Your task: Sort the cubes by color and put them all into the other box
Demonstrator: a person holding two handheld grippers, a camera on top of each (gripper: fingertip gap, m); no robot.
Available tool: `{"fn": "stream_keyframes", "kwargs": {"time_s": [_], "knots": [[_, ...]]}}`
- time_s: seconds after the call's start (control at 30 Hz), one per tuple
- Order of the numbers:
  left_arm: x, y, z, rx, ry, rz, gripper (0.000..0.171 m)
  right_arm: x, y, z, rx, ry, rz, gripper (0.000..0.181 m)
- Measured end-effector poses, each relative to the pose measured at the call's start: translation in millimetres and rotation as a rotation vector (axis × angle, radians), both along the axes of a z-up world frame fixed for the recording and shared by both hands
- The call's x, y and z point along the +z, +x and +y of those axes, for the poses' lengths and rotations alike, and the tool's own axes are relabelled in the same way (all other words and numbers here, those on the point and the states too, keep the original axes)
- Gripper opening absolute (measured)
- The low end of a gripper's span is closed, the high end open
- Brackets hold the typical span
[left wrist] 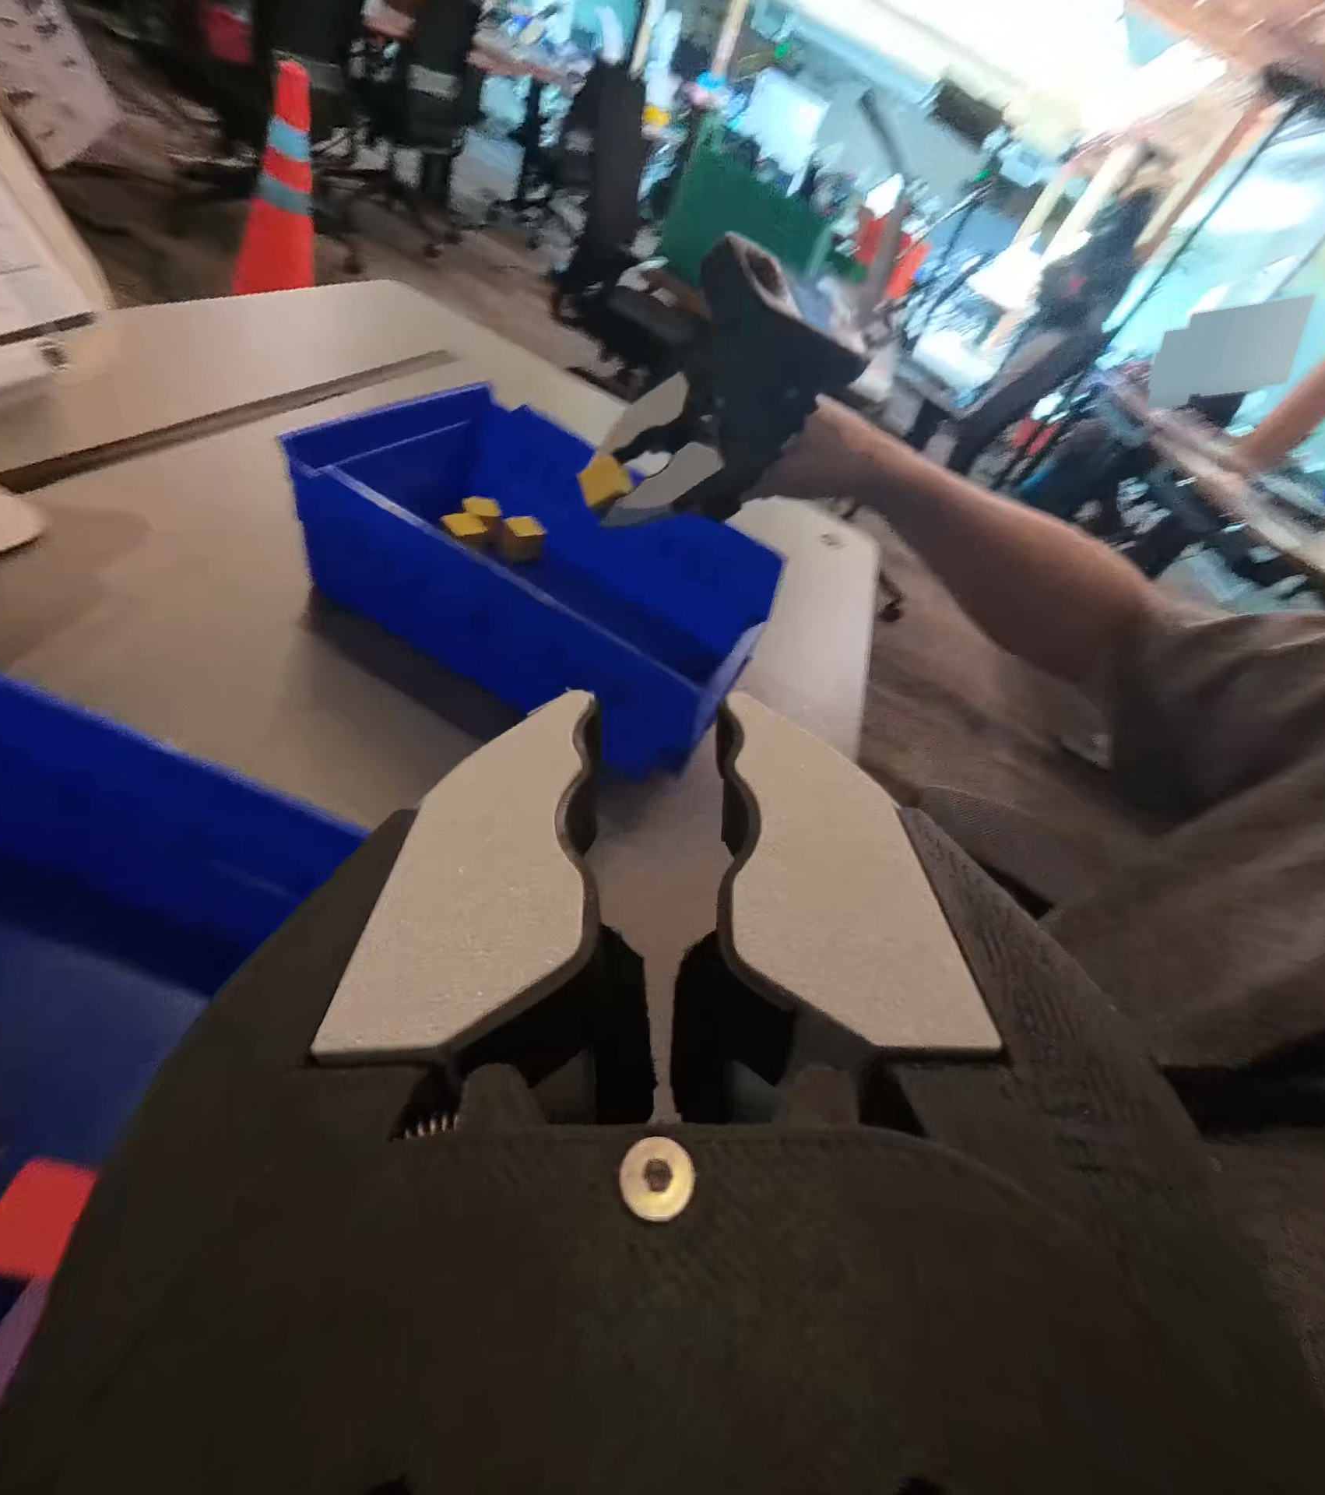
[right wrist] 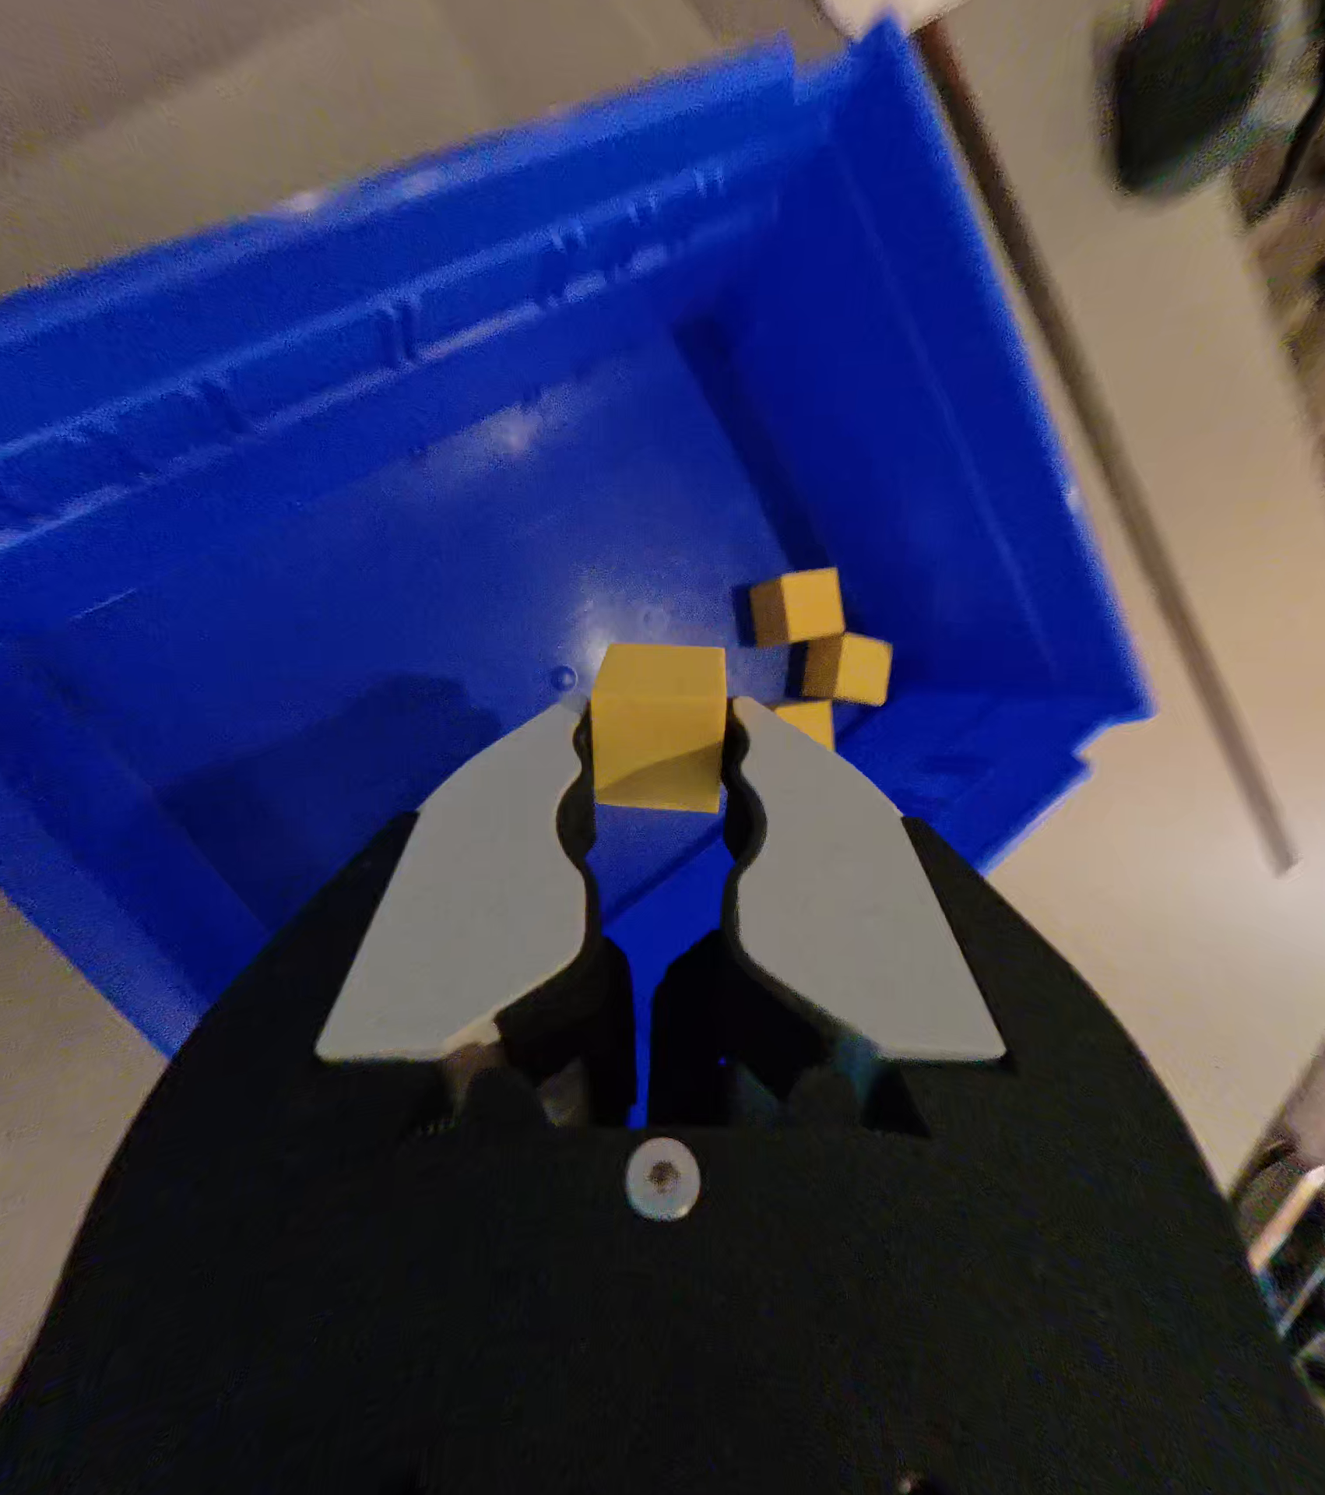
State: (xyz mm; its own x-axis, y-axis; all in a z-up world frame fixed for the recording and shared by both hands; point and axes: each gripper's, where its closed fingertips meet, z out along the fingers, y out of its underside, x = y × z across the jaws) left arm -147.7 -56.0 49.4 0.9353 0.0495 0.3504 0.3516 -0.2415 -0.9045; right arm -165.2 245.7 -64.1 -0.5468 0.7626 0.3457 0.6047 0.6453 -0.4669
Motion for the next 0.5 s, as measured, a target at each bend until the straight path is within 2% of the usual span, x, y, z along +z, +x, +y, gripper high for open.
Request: {"fn": "stream_keyframes", "kwargs": {"time_s": [0.1,0.2,0.4,0.5], "knots": [[-13.2,-13.4,-4.7,0.11,-0.124,0.109,0.036,-33.3,-2.9,11.9,-0.148,-0.051,-0.14,0.029],[-12.7,-17.2,-7.3,0.143,-0.14,0.152,0.042,-59.3,-3.2,23.0,-0.25,-0.021,-0.254,0.029],[-5.0,-23.9,-16.2,0.189,-0.147,0.212,0.044,-78.5,-6.3,37.3,-0.448,0.014,-0.425,0.029],[-3.5,-25.4,-20.0,0.192,-0.15,0.224,0.044,-84.8,-13.4,38.6,-0.469,0.018,-0.472,0.029]]}}
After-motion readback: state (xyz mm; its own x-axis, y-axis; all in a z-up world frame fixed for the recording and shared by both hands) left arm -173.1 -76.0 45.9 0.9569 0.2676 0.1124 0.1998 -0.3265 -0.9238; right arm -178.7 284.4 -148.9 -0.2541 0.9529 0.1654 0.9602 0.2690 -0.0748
